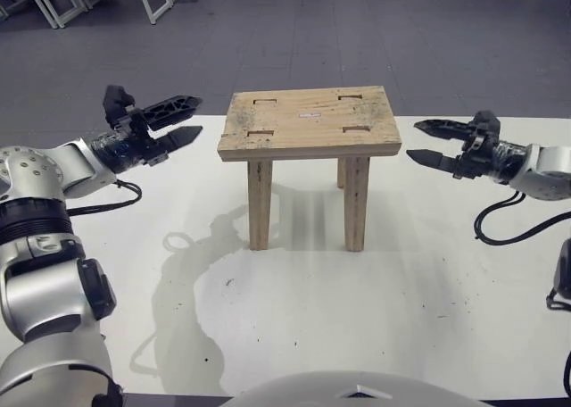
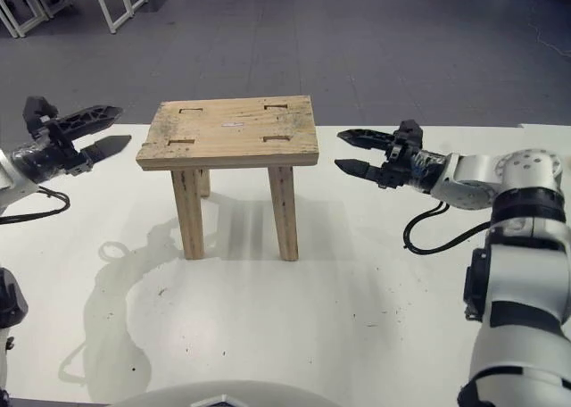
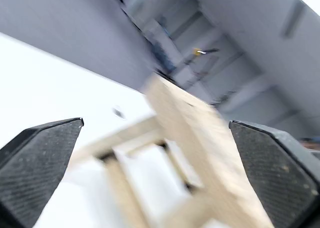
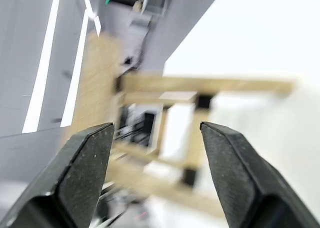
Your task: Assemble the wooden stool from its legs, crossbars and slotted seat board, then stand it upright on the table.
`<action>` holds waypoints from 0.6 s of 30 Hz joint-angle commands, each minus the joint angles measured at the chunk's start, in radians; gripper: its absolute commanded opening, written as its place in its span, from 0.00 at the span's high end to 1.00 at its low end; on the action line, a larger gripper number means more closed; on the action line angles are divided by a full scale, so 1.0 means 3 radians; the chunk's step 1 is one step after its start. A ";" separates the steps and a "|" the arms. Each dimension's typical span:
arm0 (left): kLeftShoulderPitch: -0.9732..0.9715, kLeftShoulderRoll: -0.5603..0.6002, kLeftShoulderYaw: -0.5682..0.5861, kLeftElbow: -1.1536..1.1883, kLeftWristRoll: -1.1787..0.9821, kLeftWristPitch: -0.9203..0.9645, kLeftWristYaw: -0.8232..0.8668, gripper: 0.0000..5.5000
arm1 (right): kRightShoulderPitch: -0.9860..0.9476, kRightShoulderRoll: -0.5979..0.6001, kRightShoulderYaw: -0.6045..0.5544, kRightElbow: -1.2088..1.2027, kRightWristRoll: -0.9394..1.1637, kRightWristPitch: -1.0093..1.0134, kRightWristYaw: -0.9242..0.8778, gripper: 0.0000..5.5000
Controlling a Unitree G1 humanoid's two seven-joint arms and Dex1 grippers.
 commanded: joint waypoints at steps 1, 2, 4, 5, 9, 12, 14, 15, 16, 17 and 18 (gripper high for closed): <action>0.1257 -0.1415 -0.0139 -0.1510 0.1242 -0.1892 0.1895 0.02 | 0.1647 0.0870 0.0016 -0.2143 -0.1926 -0.2800 -0.1150 0.43; 0.1402 -0.1505 -0.0208 -0.1608 0.1342 -0.2055 0.1918 0.02 | 0.1830 0.0858 0.0195 -0.2264 -0.2274 -0.2995 -0.1308 0.43; 0.1617 -0.1589 -0.0325 -0.1735 0.1565 -0.2315 0.1964 0.02 | 0.2146 0.1021 0.0195 -0.2496 -0.2587 -0.3260 -0.1540 0.43; 0.1689 -0.1633 -0.0347 -0.1773 0.1624 -0.2360 0.2007 0.02 | 0.2241 0.1116 0.0172 -0.2569 -0.2645 -0.3302 -0.1623 0.43; 0.1963 -0.1803 -0.0564 -0.2000 0.1889 -0.2606 0.2050 0.02 | 0.2532 0.1376 0.0459 -0.2945 -0.3152 -0.3352 -0.1811 0.43; 0.2029 -0.1883 -0.0604 -0.2044 0.1945 -0.2651 0.2070 0.02 | 0.2647 0.1569 0.0480 -0.3026 -0.3355 -0.3400 -0.1834 0.43; 0.2036 -0.1905 -0.0600 -0.2051 0.1953 -0.2664 0.2057 0.02 | 0.2658 0.1661 0.0404 -0.3032 -0.3408 -0.3411 -0.1830 0.43; 0.2035 -0.1915 -0.0597 -0.2060 0.1959 -0.2662 0.2058 0.02 | 0.2657 0.1689 0.0368 -0.3037 -0.3448 -0.3420 -0.1833 0.43; 0.2029 -0.1925 -0.0600 -0.2069 0.1966 -0.2658 0.2058 0.02 | 0.2658 0.1698 0.0347 -0.3046 -0.3517 -0.3412 -0.1860 0.43; 0.2018 -0.1933 -0.0604 -0.2069 0.1972 -0.2653 0.2060 0.02 | 0.2655 0.1698 0.0342 -0.3049 -0.3594 -0.3418 -0.1869 0.43; 0.2011 -0.1941 -0.0613 -0.2067 0.1985 -0.2645 0.2067 0.02 | 0.2659 0.1723 0.0333 -0.3066 -0.3634 -0.3393 -0.1883 0.43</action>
